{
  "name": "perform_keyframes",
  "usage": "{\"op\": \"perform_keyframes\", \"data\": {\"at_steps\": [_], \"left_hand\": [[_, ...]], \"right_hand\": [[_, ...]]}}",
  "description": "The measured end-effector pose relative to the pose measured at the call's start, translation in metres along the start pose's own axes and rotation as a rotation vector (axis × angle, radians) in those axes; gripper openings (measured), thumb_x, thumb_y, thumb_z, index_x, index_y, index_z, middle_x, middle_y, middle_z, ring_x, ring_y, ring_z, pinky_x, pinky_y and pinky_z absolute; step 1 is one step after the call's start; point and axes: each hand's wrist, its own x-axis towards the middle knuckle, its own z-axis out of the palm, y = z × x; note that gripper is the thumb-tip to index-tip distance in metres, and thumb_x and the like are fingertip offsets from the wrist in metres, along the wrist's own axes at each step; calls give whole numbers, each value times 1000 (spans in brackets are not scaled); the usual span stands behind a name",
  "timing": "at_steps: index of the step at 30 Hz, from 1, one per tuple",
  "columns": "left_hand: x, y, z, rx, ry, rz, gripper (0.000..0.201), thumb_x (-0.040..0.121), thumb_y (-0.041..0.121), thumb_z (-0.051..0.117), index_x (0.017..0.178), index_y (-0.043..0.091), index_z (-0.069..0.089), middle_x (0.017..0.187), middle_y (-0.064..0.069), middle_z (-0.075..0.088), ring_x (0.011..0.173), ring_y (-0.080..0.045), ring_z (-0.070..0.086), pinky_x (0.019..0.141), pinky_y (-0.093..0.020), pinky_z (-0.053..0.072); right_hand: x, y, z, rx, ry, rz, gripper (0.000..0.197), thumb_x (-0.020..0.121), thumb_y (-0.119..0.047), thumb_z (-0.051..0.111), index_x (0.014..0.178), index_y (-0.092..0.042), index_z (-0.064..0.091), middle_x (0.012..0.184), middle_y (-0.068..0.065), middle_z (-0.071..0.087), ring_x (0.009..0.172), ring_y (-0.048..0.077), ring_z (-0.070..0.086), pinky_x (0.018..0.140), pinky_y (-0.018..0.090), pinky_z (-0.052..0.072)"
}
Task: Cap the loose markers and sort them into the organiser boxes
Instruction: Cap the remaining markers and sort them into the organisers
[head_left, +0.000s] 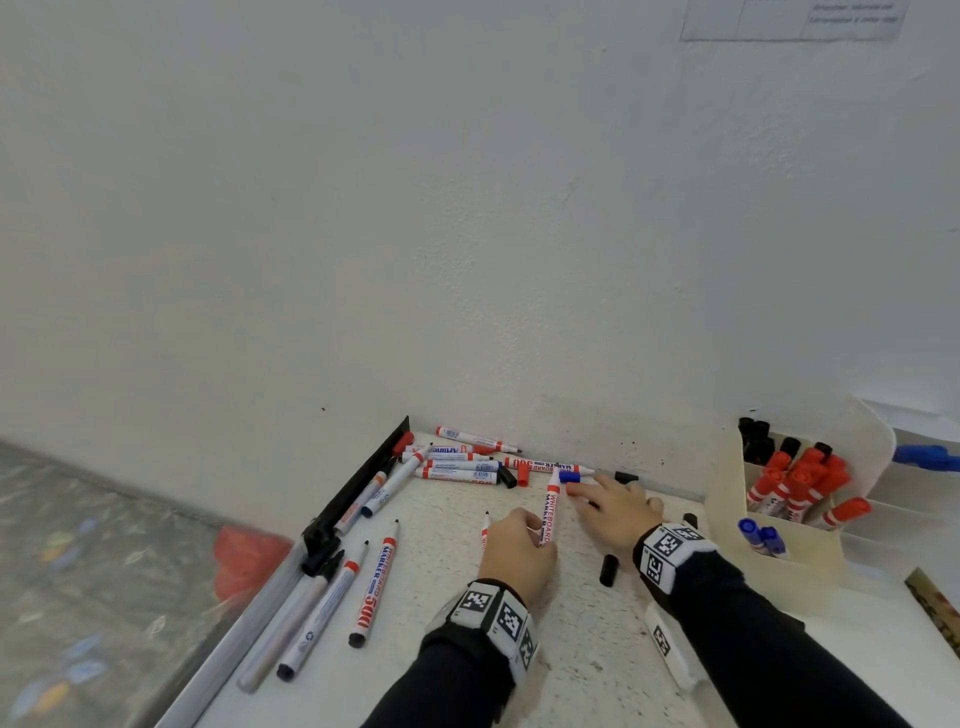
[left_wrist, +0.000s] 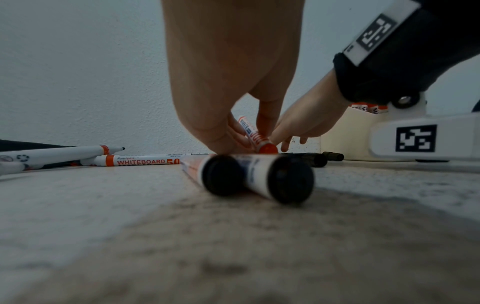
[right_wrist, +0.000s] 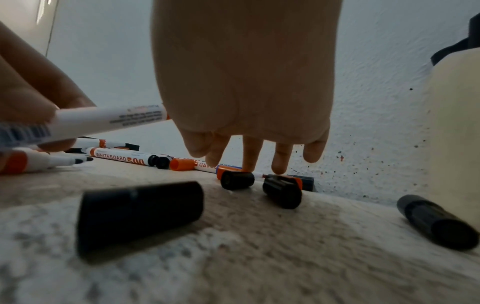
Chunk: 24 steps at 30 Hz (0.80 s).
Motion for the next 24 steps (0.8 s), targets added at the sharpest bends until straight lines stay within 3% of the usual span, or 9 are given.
{"op": "perform_keyframes", "data": {"at_steps": [3, 9, 15, 17, 19, 21, 22, 24], "left_hand": [[1, -2, 1, -3, 12, 10, 29, 87, 16, 57, 116, 15, 54, 99, -1, 58, 88, -14, 57, 82, -24, 53], [3, -3, 2, -20, -3, 4, 30, 86, 16, 58, 116, 15, 54, 108, -4, 61, 96, -18, 62, 85, -30, 55], [3, -4, 2, -21, -11, 0, 31, 85, 16, 58, 115, 15, 55, 107, -4, 62, 96, -18, 62, 86, -31, 54], [4, -4, 2, -22, -12, 7, 31, 85, 17, 58, 116, 15, 54, 108, -4, 61, 94, -16, 61, 86, -29, 53], [4, -3, 2, -16, -14, 17, 31, 86, 20, 58, 116, 15, 54, 108, -3, 61, 88, -14, 58, 83, -24, 51], [4, -2, 2, -18, -21, 38, 31, 86, 21, 58, 117, 15, 54, 106, -1, 61, 83, -10, 55, 78, -20, 48], [3, -1, 2, -14, -27, 52, 31, 86, 21, 58, 117, 15, 54, 105, 0, 60, 83, -9, 54, 76, -19, 47], [2, 0, 2, 5, -43, 78, 30, 87, 20, 58, 116, 15, 55, 110, -1, 61, 87, -8, 54, 80, -18, 48]], "right_hand": [[8, -1, 3, -24, -18, 4, 42, 98, -44, 23, 138, -44, 31, 153, -12, 19, 135, 28, 22, 109, 51, 18], [16, -2, 5, -57, 11, -9, 38, 96, -42, 31, 130, -40, 45, 144, -9, 33, 129, 23, 29, 106, 48, 21], [16, -2, 6, -40, 48, -7, 37, 95, -40, 34, 129, -38, 46, 140, -9, 41, 128, 21, 33, 106, 48, 23], [15, 0, 1, 36, 190, -8, 26, 93, -37, 41, 115, -33, 53, 124, -6, 52, 115, 17, 44, 99, 42, 29], [11, 2, -6, 134, 352, -12, 6, 90, -31, 50, 93, -26, 50, 99, -5, 56, 93, 16, 51, 84, 34, 35], [8, 5, -11, 238, 473, -23, 14, 92, -28, 52, 83, -21, 43, 80, -4, 53, 76, 17, 52, 71, 29, 38], [5, 6, -14, 302, 504, -27, 12, 93, -27, 50, 87, -19, 42, 76, -3, 52, 70, 18, 53, 66, 27, 39], [-3, 7, -17, 422, 527, -54, 15, 96, -24, 44, 110, -18, 43, 78, 3, 57, 67, 17, 56, 61, 25, 43]]}}
